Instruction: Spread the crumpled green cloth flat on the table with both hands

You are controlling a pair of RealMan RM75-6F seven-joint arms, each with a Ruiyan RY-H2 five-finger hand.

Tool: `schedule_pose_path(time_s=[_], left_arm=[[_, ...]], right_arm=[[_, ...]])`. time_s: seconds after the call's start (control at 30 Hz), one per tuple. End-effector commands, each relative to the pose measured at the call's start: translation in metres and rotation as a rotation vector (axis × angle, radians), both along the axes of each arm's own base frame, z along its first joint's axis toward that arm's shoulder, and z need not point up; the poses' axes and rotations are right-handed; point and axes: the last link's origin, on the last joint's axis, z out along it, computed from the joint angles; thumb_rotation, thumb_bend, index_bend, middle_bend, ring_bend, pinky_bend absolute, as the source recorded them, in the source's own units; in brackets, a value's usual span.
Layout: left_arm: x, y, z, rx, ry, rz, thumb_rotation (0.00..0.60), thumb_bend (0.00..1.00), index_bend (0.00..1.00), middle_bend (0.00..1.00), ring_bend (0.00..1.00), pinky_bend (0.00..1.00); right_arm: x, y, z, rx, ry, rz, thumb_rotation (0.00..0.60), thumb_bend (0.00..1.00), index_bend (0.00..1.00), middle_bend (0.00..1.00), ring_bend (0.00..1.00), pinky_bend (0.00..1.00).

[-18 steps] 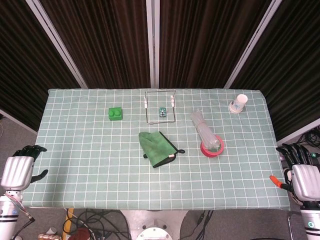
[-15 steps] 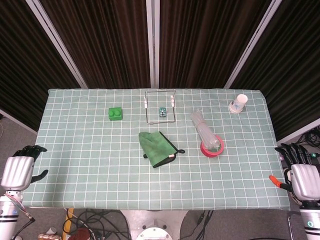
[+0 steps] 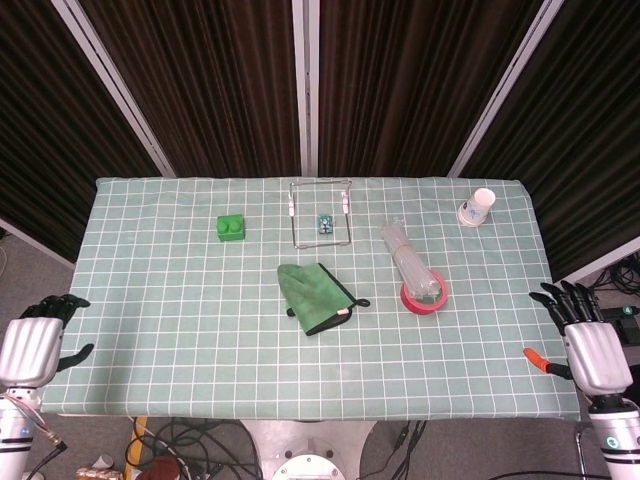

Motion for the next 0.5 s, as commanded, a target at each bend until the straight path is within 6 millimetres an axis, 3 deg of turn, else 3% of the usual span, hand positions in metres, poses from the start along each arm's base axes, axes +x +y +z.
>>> schedule_pose_path(time_s=[0.03, 0.27, 0.5], left_arm=[[0.0, -0.001, 0.0, 0.001, -0.002, -0.001, 0.6, 0.12, 0.32, 0.33, 0.26, 0.37], [-0.001, -0.009, 0.004, 0.016, -0.013, 0.005, 0.6, 0.12, 0.32, 0.33, 0.26, 0.37], [-0.003, -0.013, 0.008, 0.024, -0.022, 0.021, 0.6, 0.12, 0.32, 0.33, 0.26, 0.37]], right_arm=[[0.014, -0.018, -0.016, 0.069, -0.003, 0.082, 0.6, 0.03, 0.22, 0.12, 0.04, 0.0], [0.055, -0.077, -0.078, 0.249, -0.002, 0.235, 0.6, 0.03, 0.25, 0.12, 0.03, 0.0], [0.084, -0.121, -0.142, 0.321, 0.016, 0.314, 0.6, 0.03, 0.28, 0.12, 0.0, 0.0]])
